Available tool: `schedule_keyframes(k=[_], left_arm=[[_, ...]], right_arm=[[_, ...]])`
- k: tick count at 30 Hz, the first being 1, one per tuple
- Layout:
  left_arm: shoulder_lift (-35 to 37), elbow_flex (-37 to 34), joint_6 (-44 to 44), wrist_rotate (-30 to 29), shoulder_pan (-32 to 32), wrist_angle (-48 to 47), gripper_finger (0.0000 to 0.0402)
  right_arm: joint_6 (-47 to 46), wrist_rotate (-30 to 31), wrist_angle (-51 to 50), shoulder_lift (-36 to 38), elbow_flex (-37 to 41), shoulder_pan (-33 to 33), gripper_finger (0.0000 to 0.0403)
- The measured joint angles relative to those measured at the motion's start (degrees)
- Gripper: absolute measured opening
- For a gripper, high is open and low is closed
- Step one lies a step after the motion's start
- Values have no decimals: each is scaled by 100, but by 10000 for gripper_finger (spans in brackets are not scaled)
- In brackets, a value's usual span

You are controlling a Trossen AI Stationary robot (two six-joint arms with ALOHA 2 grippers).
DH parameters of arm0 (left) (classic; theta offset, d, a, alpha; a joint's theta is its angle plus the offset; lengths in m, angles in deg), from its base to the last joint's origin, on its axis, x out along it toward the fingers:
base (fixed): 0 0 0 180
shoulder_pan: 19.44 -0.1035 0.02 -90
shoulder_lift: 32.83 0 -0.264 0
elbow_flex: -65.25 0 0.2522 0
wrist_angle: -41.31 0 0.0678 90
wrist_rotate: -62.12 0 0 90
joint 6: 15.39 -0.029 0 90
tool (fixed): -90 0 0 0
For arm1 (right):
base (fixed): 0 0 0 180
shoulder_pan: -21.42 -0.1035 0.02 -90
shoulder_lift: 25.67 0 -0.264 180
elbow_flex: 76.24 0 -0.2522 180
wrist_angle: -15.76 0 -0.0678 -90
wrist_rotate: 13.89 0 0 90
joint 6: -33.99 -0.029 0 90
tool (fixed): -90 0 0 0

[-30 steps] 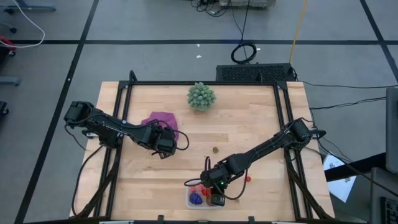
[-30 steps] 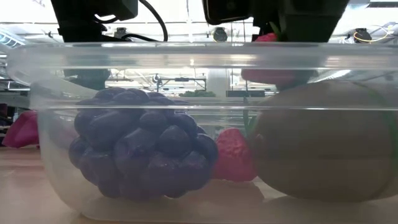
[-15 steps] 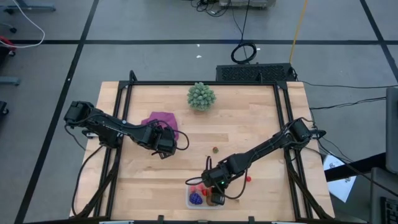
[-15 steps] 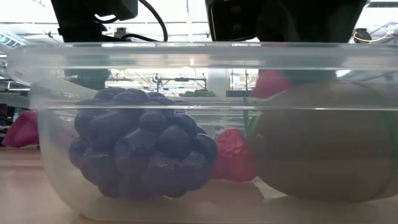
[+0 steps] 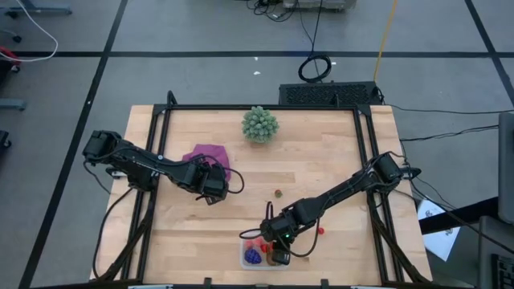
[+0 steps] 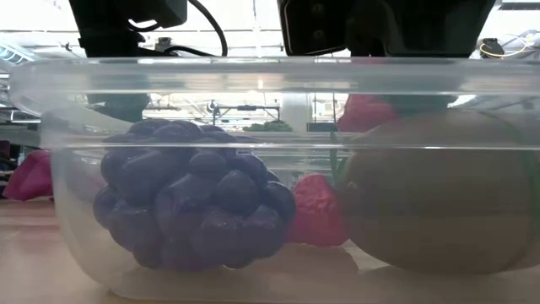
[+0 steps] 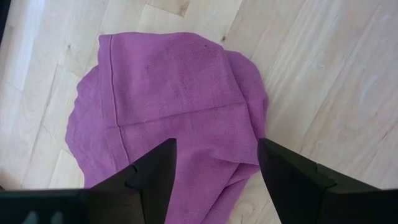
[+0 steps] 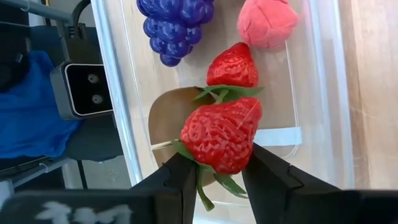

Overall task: Pick and placing Produce into tupperware
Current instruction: Put the bottom red strawberry into the transparent container, then put the red cherry into the transparent container

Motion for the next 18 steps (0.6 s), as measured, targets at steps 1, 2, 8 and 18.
schedule_keyframes(k=[1,2,8,18], left_arm=[[0,0,-1,0,-1,0,230],[0,0,-2,0,1,0,230],[0,-1,0,0,-1,0,230],[0,-2,9,0,-1,0,230]], right_arm=[[8,0,1,0,0,0,111],[27,0,4,0,0,0,116],[43,-2,23,0,0,22,142],[61,-4,33,0,0,33,148]])
